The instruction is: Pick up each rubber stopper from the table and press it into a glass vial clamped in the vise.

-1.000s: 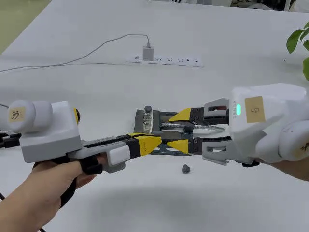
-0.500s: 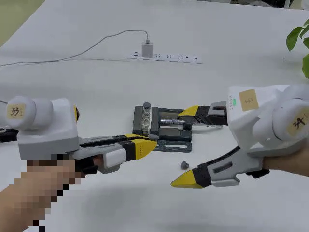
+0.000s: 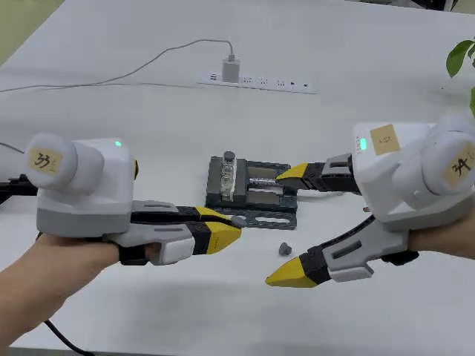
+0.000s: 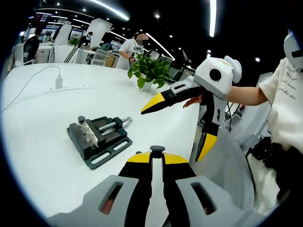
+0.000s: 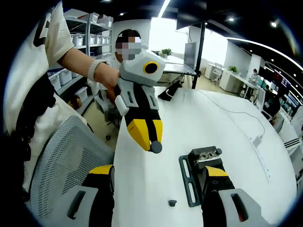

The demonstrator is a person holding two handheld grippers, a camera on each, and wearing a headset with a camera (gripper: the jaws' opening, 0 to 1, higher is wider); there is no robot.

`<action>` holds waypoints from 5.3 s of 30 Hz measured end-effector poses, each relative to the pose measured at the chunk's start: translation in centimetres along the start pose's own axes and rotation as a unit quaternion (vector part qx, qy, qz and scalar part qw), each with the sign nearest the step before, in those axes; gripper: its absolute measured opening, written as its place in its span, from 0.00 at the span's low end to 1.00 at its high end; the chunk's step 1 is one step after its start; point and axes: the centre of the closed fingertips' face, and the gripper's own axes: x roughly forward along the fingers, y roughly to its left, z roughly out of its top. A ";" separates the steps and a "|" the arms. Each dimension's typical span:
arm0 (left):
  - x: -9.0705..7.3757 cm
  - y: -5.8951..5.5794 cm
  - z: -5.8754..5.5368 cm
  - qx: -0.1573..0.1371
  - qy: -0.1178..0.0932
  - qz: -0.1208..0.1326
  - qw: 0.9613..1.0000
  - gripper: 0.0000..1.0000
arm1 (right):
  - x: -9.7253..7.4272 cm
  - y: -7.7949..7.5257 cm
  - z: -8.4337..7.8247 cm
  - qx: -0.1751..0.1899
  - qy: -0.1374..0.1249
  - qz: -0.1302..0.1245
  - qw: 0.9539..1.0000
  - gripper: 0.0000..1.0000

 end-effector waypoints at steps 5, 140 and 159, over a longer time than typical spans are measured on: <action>0.0 -0.3 -0.7 0.062 0.033 -0.006 0.998 0.03 | 0.4 0.3 -0.3 -0.008 0.009 0.011 1.000 0.73; -2.9 7.8 -2.9 0.073 0.001 0.175 0.982 0.99 | 4.2 -7.8 -0.6 -0.107 0.154 0.113 0.976 0.05; -2.6 8.2 -2.8 0.081 0.006 0.167 0.983 0.99 | 5.2 -11.7 -0.4 -0.193 0.226 0.131 0.946 0.05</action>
